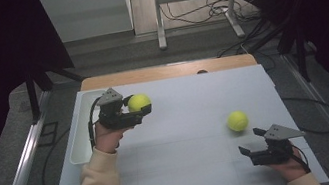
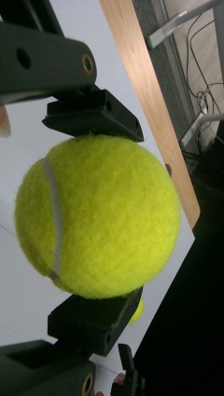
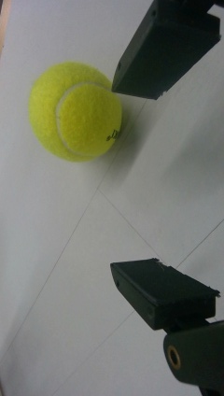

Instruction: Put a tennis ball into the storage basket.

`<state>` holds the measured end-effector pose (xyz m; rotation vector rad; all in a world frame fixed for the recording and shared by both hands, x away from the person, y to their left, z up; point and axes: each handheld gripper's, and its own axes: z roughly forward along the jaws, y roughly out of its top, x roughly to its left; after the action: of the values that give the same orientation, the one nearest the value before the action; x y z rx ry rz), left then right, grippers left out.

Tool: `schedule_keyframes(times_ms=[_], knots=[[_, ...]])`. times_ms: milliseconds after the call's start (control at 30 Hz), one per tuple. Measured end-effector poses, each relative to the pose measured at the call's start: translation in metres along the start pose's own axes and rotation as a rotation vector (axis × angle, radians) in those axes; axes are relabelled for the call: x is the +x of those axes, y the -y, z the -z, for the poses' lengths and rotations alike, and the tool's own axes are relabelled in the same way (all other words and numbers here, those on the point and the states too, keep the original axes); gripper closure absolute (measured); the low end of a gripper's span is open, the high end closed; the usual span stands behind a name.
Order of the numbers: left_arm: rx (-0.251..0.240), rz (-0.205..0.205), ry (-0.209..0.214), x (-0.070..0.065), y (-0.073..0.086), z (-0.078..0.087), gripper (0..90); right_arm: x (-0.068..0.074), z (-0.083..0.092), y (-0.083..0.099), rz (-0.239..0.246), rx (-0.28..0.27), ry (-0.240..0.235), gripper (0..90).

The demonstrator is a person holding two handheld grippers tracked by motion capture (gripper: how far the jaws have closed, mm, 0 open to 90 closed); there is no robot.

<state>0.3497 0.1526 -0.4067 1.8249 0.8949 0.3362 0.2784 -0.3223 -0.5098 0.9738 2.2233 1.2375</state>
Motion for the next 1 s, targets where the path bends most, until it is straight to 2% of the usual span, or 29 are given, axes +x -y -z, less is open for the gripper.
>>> schedule_keyframes(times_ms=[633, 1000], knots=[[-0.018, 0.033, -0.027, 0.013, 0.001, 0.014, 26.3, 0.0, 0.0, 0.0, 0.001, 0.001, 0.002, 12.9], [-0.028, 0.052, -0.057, 0.022, 0.003, 0.022, 26.3, 0.0, 0.0, 0.0, 0.003, 0.002, 0.003, 12.9]])
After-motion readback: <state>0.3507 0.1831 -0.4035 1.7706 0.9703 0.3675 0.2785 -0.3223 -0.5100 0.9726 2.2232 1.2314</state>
